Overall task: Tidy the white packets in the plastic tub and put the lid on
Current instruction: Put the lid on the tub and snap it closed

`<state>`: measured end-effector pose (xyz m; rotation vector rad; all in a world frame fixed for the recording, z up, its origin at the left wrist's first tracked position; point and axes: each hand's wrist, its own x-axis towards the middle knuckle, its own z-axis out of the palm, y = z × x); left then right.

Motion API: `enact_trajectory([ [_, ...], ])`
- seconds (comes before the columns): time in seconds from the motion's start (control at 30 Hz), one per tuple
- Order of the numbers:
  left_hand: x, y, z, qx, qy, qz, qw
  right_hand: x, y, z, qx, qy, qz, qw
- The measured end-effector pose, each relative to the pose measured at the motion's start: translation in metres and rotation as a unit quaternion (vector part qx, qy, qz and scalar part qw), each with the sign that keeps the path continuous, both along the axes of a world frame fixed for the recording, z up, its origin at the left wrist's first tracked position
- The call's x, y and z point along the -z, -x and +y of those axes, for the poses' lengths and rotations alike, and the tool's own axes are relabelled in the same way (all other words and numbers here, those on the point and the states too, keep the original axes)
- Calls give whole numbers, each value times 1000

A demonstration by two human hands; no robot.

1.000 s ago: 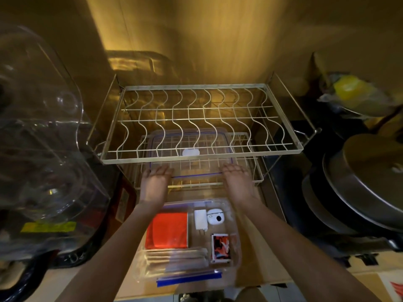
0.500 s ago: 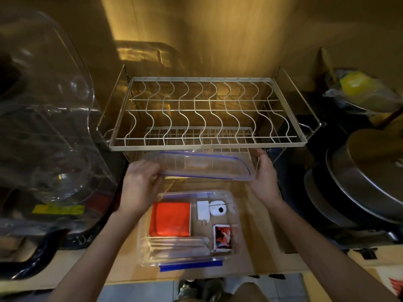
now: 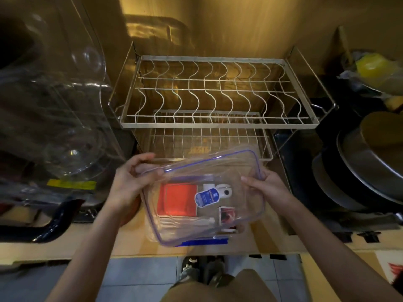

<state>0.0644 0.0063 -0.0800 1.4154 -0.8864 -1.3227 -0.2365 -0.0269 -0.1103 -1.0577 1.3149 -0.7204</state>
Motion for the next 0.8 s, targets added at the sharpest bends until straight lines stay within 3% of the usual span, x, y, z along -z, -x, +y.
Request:
enact_trajectory([
  [0.13,40,15,9,-88,-44,7,995,21,-8,11,67,-42,-25,997],
  [0.3,70,16,25,-64,-89,-17,994,38,-6,24,116,-60,-67,989],
  [0.4,76,24,28,-87,-99,-90,987,48,-14,26,123,-3,32,992],
  [0.5,79,32,34,-114,-85,-286,948,51,-31,24,143,54,104,983],
  [0.63,87,30,41,-127,-98,-320,934,51,-46,15,112,114,133,978],
  [0.8,100,22,37,-98,-134,-340,925,72,-48,13,90,90,161,979],
])
